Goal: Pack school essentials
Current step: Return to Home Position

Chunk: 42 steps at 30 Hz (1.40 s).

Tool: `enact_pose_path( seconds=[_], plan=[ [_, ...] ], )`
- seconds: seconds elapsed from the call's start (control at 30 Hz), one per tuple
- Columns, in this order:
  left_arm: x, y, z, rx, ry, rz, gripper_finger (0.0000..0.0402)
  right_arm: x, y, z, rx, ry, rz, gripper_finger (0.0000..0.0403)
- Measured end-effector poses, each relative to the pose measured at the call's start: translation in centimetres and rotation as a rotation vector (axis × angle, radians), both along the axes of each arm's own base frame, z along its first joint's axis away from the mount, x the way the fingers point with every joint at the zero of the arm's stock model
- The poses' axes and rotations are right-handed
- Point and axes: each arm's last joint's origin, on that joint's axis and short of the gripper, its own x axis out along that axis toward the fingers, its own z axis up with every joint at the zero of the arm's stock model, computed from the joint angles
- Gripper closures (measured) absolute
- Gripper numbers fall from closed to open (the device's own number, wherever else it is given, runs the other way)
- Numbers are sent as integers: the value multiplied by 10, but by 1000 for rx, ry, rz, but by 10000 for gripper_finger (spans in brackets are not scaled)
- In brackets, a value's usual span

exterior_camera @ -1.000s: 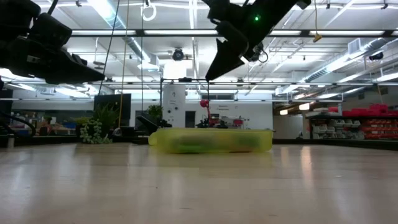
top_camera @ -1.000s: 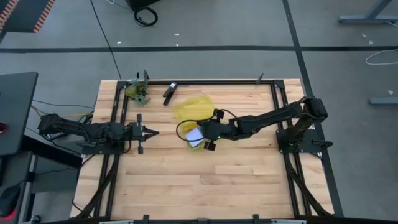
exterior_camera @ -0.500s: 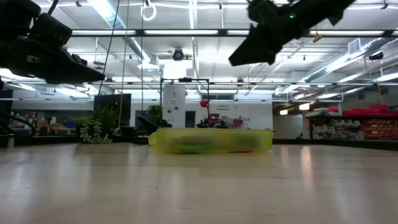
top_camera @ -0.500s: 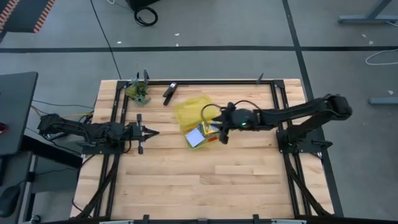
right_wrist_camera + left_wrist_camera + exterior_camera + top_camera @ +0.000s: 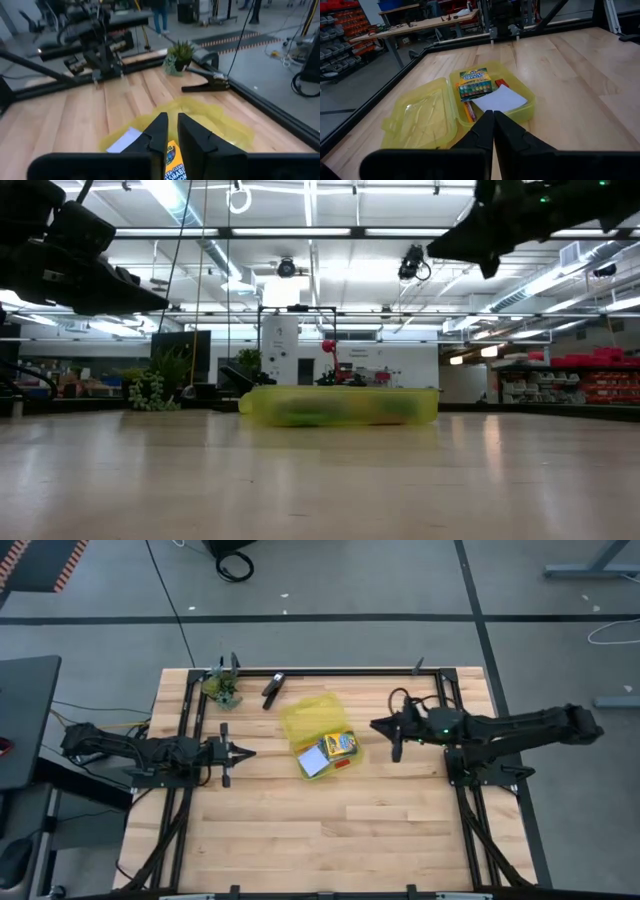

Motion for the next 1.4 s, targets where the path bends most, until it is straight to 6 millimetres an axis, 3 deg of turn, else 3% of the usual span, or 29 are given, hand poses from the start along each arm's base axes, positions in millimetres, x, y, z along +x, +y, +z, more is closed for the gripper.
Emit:
enact_pose_path(
  seconds=[0.27, 0.5, 1.23, 1.4],
  plan=[
    [0, 0, 0, -2, 0, 0, 380, -36, 1, -6, -42, -211, 22, 363],
    [0, 0, 0, -4, 0, 0, 387, -58, 2, -22, -27, -282, 20, 364],
    [0, 0, 0, -40, 0, 0, 382, -80, 2, -66, -7, -360, 14, 364],
    [0, -5, -2, -59, 22, -171, 378, -80, 2, -69, 12, -344, 10, 364]
  ],
)
